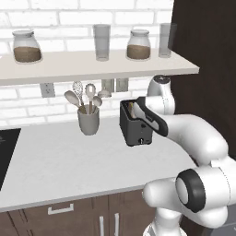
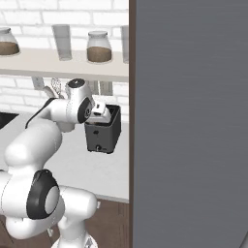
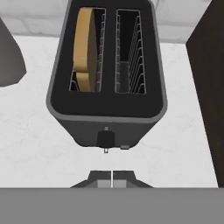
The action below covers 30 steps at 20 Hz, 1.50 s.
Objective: Start the toaster. Once the lever pops up, take the bread to the plate on the dining counter.
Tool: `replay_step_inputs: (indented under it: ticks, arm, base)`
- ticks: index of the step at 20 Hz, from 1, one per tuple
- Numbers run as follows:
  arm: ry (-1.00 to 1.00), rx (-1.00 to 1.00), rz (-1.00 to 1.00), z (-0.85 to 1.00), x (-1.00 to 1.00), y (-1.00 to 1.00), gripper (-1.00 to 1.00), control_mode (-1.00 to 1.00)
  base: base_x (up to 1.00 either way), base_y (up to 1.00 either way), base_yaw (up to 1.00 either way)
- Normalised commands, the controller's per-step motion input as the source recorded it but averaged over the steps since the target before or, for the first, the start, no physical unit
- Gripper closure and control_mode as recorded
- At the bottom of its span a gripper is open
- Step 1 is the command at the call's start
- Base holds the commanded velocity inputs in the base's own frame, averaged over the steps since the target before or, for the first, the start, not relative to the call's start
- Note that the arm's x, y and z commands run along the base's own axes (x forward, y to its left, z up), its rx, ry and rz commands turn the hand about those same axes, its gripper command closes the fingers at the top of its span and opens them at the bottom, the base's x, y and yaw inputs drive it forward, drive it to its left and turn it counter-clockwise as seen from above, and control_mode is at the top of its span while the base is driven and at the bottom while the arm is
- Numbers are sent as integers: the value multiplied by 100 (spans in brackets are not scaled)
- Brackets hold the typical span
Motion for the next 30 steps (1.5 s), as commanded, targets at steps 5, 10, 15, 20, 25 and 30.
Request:
replay_step_inputs:
  ticks: [5, 10, 15, 20, 25, 30]
  arm:
    - [0, 0, 0, -23, 0, 0, 100, -100]
    - [0, 0, 0, -21, 10, 0, 100, -100]
    - [0, 0, 0, -16, 16, 0, 100, -100]
    - [0, 0, 0, -6, 15, 0, 100, -100]
    - [0, 0, 0, -1, 15, 0, 100, -100]
    - [0, 0, 0, -9, 13, 0, 100, -100]
  base:
    - [0, 0, 0]
    - [0, 0, 0]
    - [0, 0, 0]
    - [0, 0, 0]
    - [0, 0, 0]
    - [0, 0, 0]
